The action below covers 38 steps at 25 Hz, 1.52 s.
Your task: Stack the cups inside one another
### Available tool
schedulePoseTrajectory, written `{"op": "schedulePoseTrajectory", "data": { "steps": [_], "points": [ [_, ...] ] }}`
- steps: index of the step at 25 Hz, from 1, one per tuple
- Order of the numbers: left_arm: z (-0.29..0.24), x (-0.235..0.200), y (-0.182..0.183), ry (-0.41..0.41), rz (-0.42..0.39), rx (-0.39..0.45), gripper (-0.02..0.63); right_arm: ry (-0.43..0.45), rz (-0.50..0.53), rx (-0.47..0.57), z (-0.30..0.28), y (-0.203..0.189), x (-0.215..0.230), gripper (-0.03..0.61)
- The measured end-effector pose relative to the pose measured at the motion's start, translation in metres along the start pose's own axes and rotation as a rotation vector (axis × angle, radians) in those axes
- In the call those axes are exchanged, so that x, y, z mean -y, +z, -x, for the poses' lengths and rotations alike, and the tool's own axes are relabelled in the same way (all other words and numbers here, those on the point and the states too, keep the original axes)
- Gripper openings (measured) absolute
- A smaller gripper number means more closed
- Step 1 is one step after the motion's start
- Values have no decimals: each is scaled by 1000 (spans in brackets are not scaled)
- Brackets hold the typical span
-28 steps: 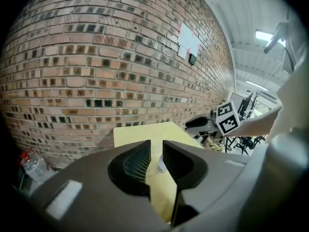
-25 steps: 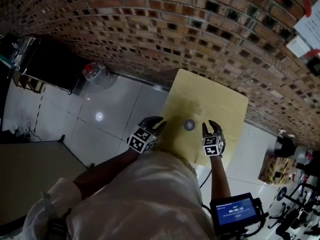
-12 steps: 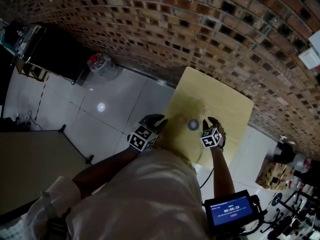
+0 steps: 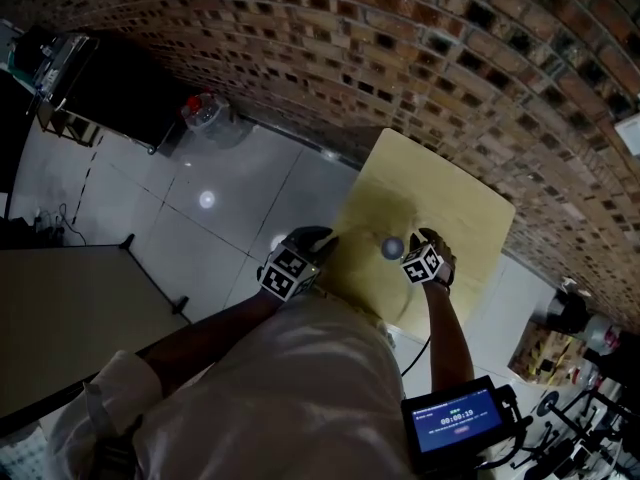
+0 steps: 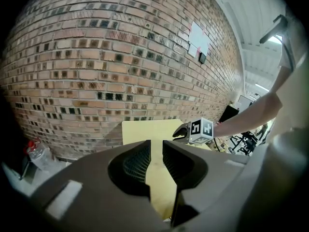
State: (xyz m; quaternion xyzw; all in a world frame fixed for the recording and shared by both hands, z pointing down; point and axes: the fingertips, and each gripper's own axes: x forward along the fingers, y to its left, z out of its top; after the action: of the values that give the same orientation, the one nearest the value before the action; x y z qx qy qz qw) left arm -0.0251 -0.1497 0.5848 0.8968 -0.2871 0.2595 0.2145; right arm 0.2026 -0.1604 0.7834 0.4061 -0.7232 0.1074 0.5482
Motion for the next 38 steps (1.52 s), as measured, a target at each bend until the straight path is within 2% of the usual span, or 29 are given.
{"op": "schedulePoseTrajectory", "data": {
  "steps": [13, 25, 31, 38],
  "points": [
    [-6, -7, -4, 10, 27, -15, 95, 30, 88, -62, -26, -3, -6, 66],
    [3, -22, -5, 50, 30, -26, 94, 32, 93, -69, -32, -10, -10, 17],
    [10, -14, -5, 42, 13, -21, 92, 3, 74, -44, -16, -7, -12, 15],
    [11, -7, -5, 21, -1, -11, 92, -39, 87, 32, 19, 11, -12, 15]
  ]
}}
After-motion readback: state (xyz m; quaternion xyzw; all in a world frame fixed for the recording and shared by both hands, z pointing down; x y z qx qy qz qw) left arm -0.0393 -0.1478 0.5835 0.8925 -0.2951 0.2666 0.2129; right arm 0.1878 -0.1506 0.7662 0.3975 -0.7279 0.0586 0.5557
